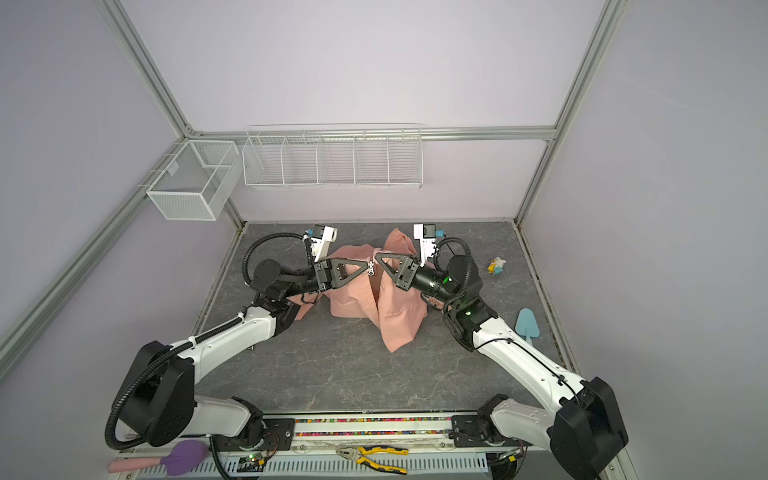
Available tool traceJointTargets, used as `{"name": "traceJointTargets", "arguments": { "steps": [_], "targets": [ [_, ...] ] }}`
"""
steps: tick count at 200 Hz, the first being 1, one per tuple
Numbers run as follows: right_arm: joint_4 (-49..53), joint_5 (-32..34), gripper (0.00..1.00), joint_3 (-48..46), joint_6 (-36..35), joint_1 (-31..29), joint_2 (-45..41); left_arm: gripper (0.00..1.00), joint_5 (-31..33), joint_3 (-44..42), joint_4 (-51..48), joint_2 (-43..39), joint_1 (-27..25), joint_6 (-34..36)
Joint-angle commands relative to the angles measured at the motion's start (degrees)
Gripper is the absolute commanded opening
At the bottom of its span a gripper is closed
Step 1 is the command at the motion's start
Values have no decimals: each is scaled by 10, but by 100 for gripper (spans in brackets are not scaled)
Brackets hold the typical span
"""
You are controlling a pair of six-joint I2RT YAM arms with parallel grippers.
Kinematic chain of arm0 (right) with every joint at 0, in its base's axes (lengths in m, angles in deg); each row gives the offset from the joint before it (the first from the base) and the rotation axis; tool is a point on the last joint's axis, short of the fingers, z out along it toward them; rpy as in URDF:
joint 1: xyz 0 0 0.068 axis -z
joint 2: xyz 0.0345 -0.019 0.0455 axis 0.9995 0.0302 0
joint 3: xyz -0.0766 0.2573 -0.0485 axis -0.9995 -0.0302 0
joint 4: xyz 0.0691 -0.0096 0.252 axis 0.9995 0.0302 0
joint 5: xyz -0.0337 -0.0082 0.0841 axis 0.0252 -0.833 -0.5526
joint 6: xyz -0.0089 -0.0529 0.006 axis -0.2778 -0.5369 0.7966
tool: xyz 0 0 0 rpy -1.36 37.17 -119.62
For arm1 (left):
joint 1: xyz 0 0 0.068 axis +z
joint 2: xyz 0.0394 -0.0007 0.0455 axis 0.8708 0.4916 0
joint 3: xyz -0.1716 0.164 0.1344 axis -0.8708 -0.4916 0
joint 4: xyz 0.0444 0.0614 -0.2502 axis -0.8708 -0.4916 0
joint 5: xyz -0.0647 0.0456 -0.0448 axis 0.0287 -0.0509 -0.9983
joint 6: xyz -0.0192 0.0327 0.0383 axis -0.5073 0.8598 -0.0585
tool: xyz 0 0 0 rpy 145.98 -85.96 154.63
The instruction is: Zip up the jacket
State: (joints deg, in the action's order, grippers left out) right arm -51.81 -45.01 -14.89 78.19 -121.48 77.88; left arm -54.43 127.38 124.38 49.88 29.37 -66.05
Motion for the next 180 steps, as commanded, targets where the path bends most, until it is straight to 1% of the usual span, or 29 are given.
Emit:
{"name": "traceJointTargets", "arguments": {
  "steps": [1,102,180],
  "targets": [
    [-31,-5,6,3,-5,-6,-6,0,-10,-2,33,2,-1,-7],
    [-32,-8,6,3,-8,-15,-2,0,-9,-2,47,5,-1,-15],
    [-5,0,6,-12,-26,-16,-20,0,-5,-3,72,11,3,-35]
  ]
}}
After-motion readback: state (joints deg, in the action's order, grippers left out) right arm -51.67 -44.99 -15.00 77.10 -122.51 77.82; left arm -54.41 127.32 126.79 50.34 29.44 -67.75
